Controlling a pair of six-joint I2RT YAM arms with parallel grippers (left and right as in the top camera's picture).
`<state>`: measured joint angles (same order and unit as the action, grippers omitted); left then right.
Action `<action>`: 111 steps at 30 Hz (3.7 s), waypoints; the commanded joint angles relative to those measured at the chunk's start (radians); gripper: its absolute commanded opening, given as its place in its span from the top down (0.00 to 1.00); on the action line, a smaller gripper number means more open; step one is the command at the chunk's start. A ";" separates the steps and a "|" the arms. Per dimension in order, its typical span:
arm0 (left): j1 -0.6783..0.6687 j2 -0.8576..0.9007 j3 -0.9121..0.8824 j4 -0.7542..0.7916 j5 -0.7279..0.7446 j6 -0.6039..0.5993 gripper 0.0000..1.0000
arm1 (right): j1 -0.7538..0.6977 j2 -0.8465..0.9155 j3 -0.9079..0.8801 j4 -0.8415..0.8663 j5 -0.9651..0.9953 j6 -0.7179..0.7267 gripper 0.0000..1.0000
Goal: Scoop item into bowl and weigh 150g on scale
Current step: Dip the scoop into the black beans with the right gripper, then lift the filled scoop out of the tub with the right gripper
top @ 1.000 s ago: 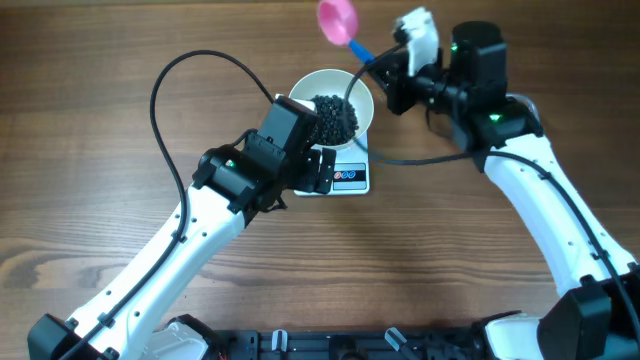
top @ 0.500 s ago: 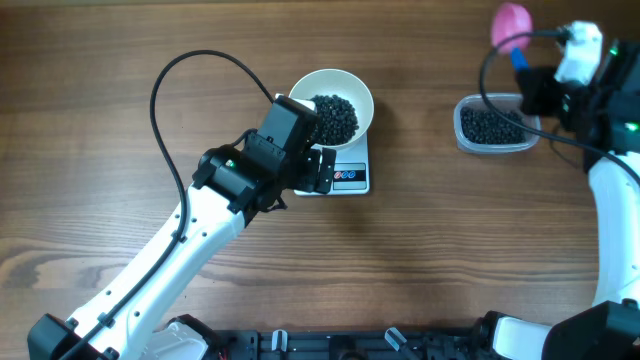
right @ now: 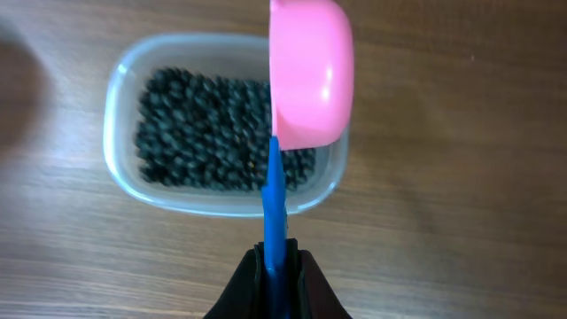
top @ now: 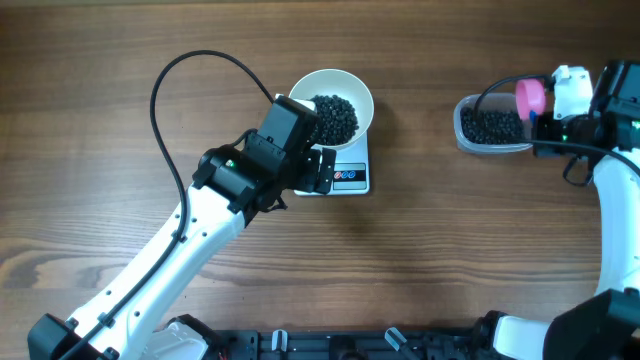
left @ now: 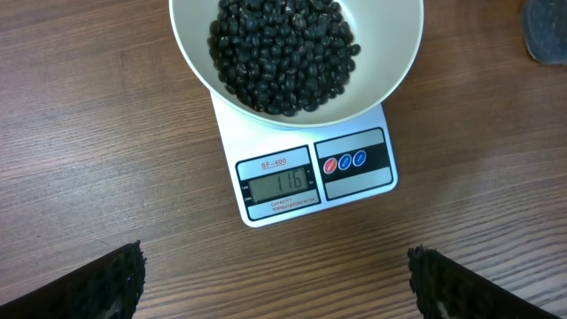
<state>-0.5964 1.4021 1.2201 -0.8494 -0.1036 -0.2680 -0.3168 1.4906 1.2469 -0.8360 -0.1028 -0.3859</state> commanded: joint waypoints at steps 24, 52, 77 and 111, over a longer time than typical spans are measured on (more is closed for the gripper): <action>-0.004 -0.014 -0.006 0.000 0.009 -0.009 0.00 | 0.110 0.162 0.003 -0.039 0.017 -0.033 0.96; -0.004 -0.014 -0.006 0.000 0.009 -0.009 0.00 | 0.106 0.162 0.003 -0.140 -0.225 -0.188 0.96; -0.004 -0.014 -0.006 0.000 0.009 -0.009 0.00 | 0.021 0.234 0.003 -0.143 -0.386 -0.047 0.96; -0.004 -0.014 -0.006 0.000 0.009 -0.009 0.00 | -0.124 0.234 0.003 -0.145 -0.572 0.023 0.96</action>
<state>-0.5964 1.4021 1.2201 -0.8490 -0.1036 -0.2680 -0.4259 1.7138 1.2469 -0.9836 -0.6025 -0.3634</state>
